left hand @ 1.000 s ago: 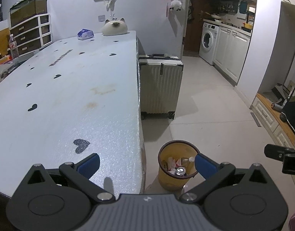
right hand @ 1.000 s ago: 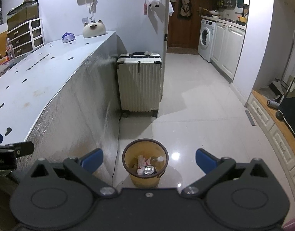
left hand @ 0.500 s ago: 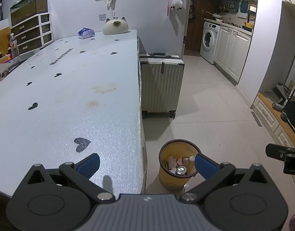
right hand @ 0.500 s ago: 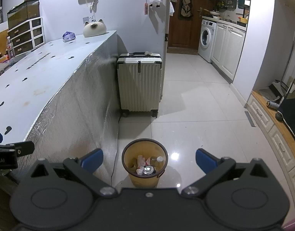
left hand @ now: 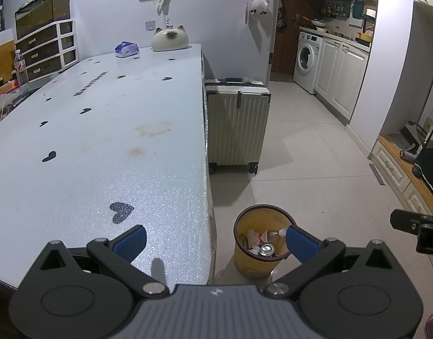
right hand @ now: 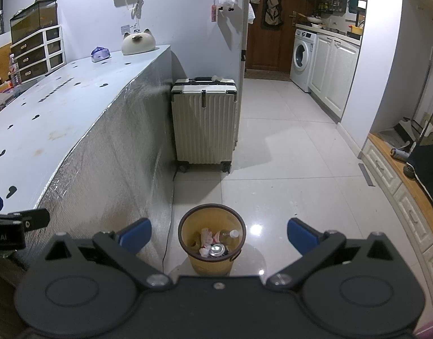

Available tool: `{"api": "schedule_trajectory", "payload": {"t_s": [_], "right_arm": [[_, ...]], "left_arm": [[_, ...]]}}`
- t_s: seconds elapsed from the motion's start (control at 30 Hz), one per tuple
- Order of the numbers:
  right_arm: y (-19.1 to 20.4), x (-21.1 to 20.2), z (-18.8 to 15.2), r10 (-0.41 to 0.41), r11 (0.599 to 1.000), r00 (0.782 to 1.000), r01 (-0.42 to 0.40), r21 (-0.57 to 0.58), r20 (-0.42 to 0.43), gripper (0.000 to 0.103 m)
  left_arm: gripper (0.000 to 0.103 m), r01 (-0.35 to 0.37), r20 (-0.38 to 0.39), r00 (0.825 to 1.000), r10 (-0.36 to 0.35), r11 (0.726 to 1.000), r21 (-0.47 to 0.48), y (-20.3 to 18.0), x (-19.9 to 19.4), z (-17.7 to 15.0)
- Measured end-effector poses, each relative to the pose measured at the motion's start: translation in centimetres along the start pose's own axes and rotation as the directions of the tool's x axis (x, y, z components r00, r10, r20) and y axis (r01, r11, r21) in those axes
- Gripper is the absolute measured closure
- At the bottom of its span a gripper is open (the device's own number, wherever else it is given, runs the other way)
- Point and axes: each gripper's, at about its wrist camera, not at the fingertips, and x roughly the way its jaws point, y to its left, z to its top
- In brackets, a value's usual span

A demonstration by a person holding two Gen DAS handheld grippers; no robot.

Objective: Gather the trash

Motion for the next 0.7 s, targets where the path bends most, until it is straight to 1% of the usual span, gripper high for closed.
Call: {"api": "schedule_trajectory", "payload": {"t_s": [0.7], "right_arm": [[-0.11, -0.31, 0.22, -0.009, 1.000, 1.000, 0.009, 0.000, 0.010, 0.000]], "left_arm": [[0.000, 0.000, 0.004, 1.000, 0.000, 1.000, -0.001, 0.11, -0.19, 0.19]]}}
